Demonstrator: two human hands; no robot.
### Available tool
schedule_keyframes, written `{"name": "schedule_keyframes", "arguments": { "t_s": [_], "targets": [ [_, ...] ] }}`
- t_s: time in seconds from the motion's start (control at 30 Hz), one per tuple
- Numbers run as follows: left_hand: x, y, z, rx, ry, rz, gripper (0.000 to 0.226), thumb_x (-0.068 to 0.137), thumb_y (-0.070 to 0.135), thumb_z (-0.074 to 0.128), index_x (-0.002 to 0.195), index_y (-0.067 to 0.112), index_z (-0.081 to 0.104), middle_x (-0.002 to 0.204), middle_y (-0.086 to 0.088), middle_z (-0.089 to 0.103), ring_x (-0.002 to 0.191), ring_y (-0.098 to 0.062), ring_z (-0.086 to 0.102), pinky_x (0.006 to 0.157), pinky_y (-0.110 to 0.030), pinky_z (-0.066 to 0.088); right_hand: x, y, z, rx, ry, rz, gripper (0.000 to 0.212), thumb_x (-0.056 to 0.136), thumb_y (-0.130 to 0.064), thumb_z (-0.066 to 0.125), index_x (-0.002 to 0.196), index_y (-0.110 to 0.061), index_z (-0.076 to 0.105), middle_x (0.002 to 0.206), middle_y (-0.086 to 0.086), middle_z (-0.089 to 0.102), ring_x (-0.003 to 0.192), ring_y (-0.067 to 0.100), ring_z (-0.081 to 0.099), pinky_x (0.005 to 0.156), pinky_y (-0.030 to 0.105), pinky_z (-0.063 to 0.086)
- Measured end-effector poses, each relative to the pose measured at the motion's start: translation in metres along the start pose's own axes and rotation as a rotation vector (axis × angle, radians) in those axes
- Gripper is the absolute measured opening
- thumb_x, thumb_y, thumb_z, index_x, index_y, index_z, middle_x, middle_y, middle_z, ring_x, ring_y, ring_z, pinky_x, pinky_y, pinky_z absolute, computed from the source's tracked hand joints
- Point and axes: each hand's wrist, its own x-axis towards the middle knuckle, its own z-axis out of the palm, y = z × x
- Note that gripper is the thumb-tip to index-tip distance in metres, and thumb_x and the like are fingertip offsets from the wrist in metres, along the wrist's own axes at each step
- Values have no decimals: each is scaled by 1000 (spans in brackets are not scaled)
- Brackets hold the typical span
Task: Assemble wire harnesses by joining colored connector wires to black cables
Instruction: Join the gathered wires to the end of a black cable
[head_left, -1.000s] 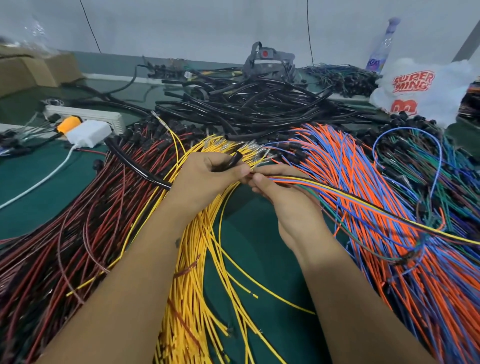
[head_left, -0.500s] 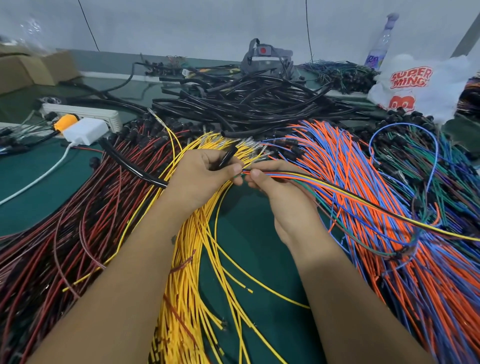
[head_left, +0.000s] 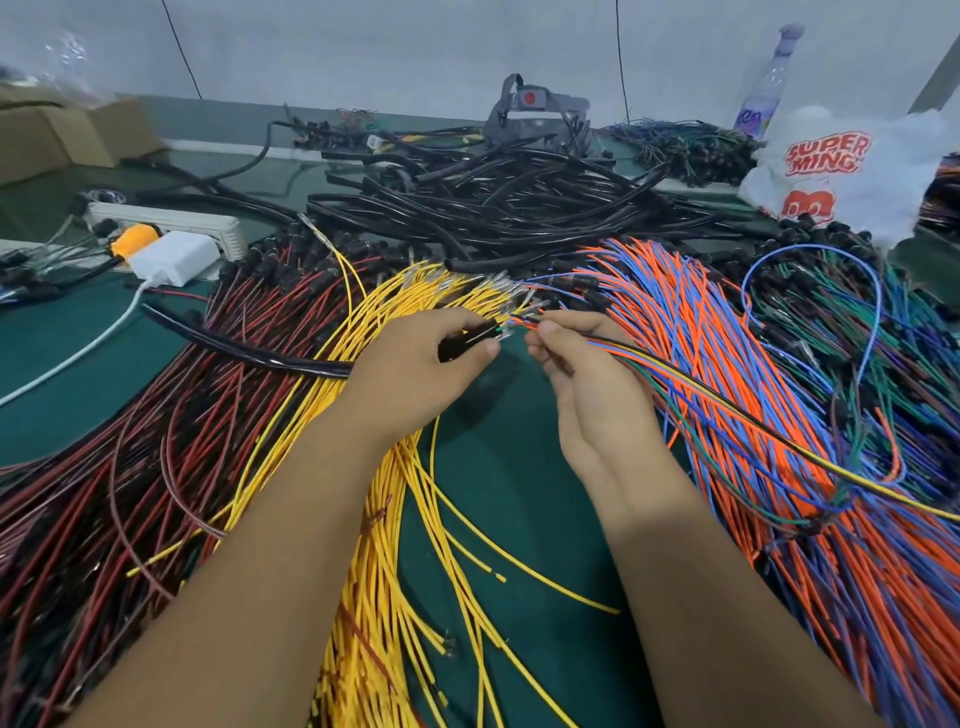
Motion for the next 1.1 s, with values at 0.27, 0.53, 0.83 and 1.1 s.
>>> {"name": "schedule_keyframes", "arguments": {
  "t_s": [0.27, 0.53, 0.83, 1.1],
  "targets": [
    [1, -2, 1, -55, 34, 53, 10, 83, 44, 58, 84, 53, 63, 87, 32, 62, 83, 8, 56, 65, -11, 39, -1, -1, 2, -12, 70, -42, 21, 86, 11, 57, 76, -6, 63, 71, 5, 64, 68, 14, 63, 72, 23, 51],
    [0, -1, 0, -65, 47, 89, 11, 88, 32, 63, 92, 43, 66, 82, 33, 60, 79, 9, 55, 62, -7, 39, -6, 0, 1, -345, 34, -140, 4, 69, -16, 67, 70, -20, 68, 77, 6, 70, 75, 18, 66, 78, 38, 52],
    [2, 1, -2, 75, 128, 184, 17, 84, 19, 72, 100, 22, 73, 90, 10, 63, 91, -11, 56, 81, -30, 48, -3, 1, 1, -336, -4, -83, 3, 62, -17, 66, 64, -18, 67, 68, 4, 65, 68, 16, 62, 75, 37, 49],
    [0, 0, -4, 20, 63, 174, 22, 81, 15, 75, 100, 27, 74, 91, 11, 66, 90, -7, 59, 83, -38, 50, 3, 4, -3, -270, -9, 1, 20, 80, 2, 63, 68, -14, 66, 59, 0, 65, 60, 11, 62, 66, 26, 47]
  ]
}}
